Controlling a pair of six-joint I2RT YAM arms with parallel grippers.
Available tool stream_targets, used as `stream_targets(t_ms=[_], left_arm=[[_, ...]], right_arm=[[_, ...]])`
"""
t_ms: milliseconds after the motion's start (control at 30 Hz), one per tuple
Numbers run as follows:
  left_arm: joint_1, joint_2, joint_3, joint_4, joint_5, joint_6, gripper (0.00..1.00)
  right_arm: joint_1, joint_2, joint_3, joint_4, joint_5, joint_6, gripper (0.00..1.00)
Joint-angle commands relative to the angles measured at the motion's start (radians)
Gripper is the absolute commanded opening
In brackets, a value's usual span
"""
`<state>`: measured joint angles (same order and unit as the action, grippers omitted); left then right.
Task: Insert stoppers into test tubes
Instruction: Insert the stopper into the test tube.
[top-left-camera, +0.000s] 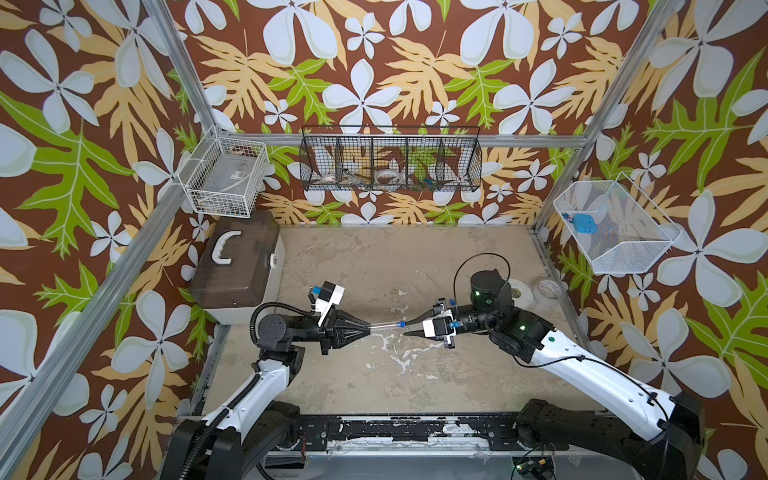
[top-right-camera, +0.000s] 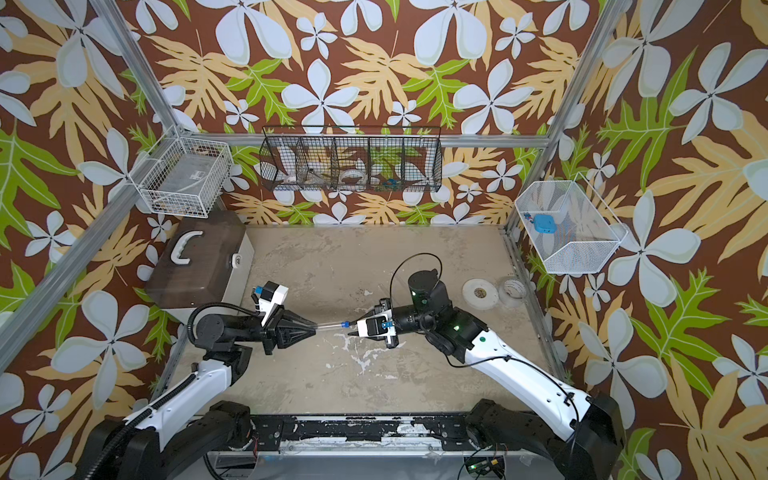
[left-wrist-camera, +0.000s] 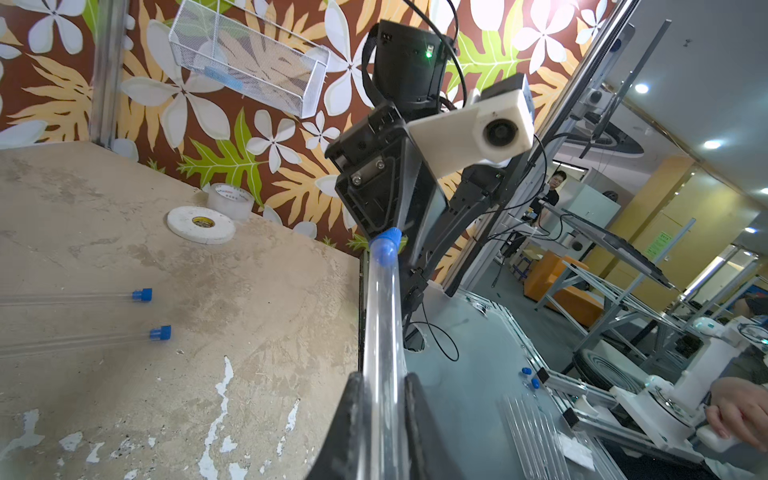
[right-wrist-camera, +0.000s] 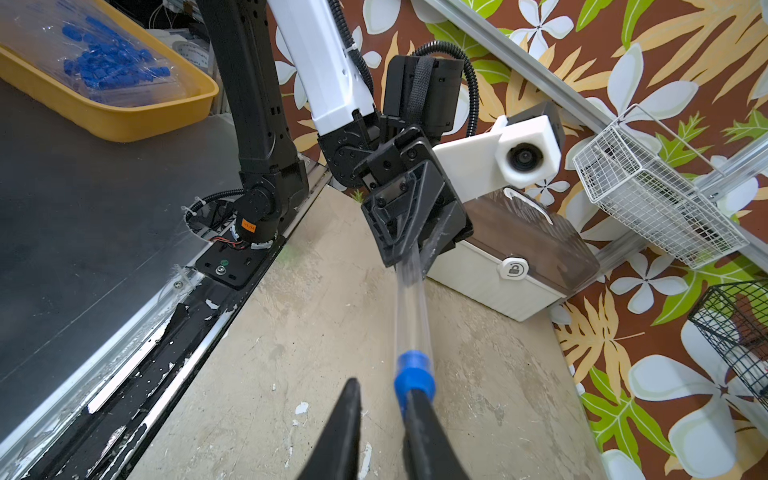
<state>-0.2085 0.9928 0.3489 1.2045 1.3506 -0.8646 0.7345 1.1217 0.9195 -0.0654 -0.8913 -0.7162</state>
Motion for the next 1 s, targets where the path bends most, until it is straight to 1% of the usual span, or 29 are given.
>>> stream_targets(t_ms=[0,167,333,567,633,733,967], left_arm=[[-0.012,-0.005,0.019,0.075,-0.068,-0.006,0.00],[-0.007,-0.005,0.018,0.075,-0.070,-0.005,0.00],[-0.006,-0.006,0.015,0.076,-0.064,0.003,0.00],[-0.006,-0.008,0.015,0.075,-0.065,0.001,0.00],[-0.006,-0.008,0.015,0.075,-0.064,-0.001,0.00],[-0.006,-0.006,0.015,0.075,-0.066,-0.001,0.00],[-0.006,-0.002,0.013,0.075,-0.065,0.003,0.00]], right_arm=[[0.027,0.004,-0.014,0.003,0.019,0.002,0.30],[0.026,-0.019,-0.033,-0.002,0.030,0.011,0.33],[0.025,-0.031,-0.036,-0.011,0.078,0.022,0.33],[0.022,-0.031,-0.037,0.001,0.086,0.066,0.33],[0.013,-0.033,-0.040,0.012,0.079,0.087,0.33],[-0.011,-0.031,-0.044,0.048,0.036,0.148,0.33],[-0.018,-0.027,-0.042,0.037,0.019,0.155,0.33]])
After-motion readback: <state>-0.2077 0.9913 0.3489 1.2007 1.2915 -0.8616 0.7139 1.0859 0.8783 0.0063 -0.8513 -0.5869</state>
